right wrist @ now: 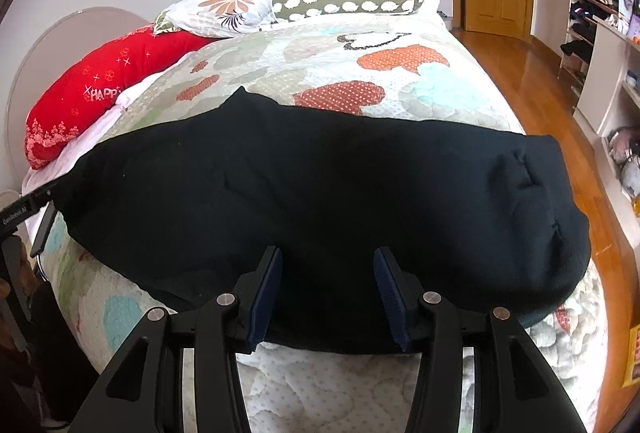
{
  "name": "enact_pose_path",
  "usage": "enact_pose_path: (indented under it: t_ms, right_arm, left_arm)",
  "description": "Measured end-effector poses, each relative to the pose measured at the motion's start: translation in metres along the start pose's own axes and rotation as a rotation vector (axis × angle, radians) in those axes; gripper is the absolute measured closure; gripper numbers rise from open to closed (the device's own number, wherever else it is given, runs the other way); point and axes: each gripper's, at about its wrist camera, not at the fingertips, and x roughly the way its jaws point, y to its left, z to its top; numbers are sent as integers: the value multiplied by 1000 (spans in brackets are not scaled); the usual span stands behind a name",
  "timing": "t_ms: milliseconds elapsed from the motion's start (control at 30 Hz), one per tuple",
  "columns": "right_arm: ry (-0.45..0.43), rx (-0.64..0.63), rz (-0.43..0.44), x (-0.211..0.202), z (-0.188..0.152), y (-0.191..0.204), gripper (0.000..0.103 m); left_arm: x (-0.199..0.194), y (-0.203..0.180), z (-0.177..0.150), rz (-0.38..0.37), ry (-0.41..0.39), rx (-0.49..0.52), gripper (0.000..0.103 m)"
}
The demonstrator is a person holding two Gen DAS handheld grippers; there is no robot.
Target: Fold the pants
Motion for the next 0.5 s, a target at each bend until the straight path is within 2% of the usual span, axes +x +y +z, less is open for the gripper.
enact_pose_path:
  t_ms: [500]
  right_arm:
    - [-8,24,-22,-18,-12,-17,52]
  left_arm:
    - [-15,-43,5,-52,-37,84,10]
